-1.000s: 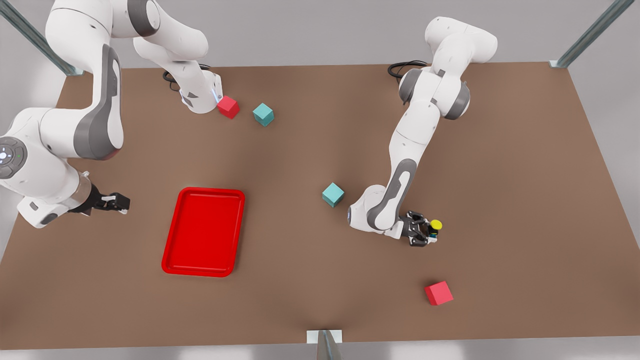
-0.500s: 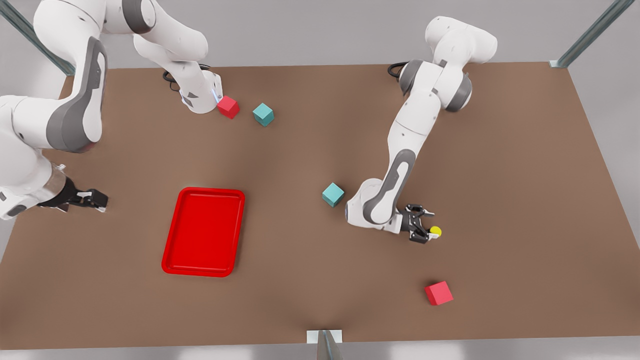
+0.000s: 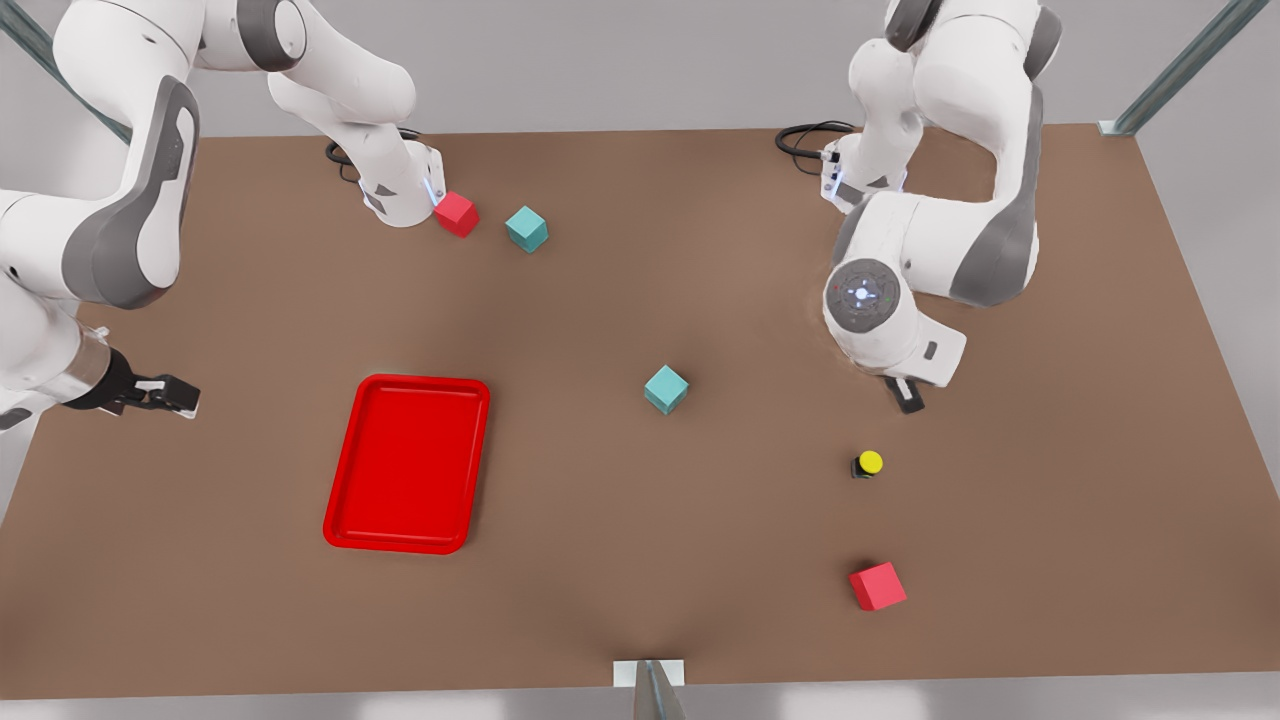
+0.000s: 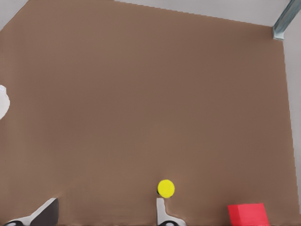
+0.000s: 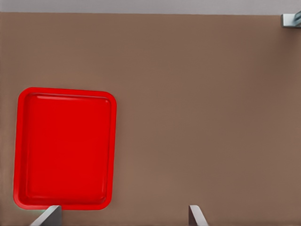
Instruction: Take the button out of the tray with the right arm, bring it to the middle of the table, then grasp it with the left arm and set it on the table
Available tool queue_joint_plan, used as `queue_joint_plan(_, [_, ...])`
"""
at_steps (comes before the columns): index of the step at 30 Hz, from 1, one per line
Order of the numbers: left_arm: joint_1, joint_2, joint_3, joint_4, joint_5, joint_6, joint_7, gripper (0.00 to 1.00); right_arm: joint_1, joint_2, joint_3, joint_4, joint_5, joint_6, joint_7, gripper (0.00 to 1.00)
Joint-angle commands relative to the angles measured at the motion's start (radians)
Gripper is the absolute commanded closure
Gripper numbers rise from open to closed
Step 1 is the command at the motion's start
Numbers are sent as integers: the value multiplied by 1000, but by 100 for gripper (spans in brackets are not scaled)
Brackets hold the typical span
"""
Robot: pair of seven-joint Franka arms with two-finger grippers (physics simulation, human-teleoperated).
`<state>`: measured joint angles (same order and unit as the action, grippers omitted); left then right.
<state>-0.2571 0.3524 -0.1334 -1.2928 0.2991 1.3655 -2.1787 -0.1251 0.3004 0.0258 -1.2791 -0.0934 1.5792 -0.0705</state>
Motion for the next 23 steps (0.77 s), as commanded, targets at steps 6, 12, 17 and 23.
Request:
queue_joint_plan(6, [174, -388, 3, -346, -284, 211, 2186, 0, 2, 2, 11, 0, 1, 1, -2, 0])
queue_joint_plan(12, [191, -308, 9, -267, -288, 196, 2174, 0, 2, 0, 13, 0, 1, -8, -2, 0])
queue_joint_plan(17, [191, -274, 9, -217, -287, 187, 2163, 0, 2, -1, 19, 0, 3, -13, -2, 0])
queue_joint_plan(23, [182, -268, 6, -204, -287, 172, 2127, 0, 2, 0, 19, -2, 3, -13, -2, 0])
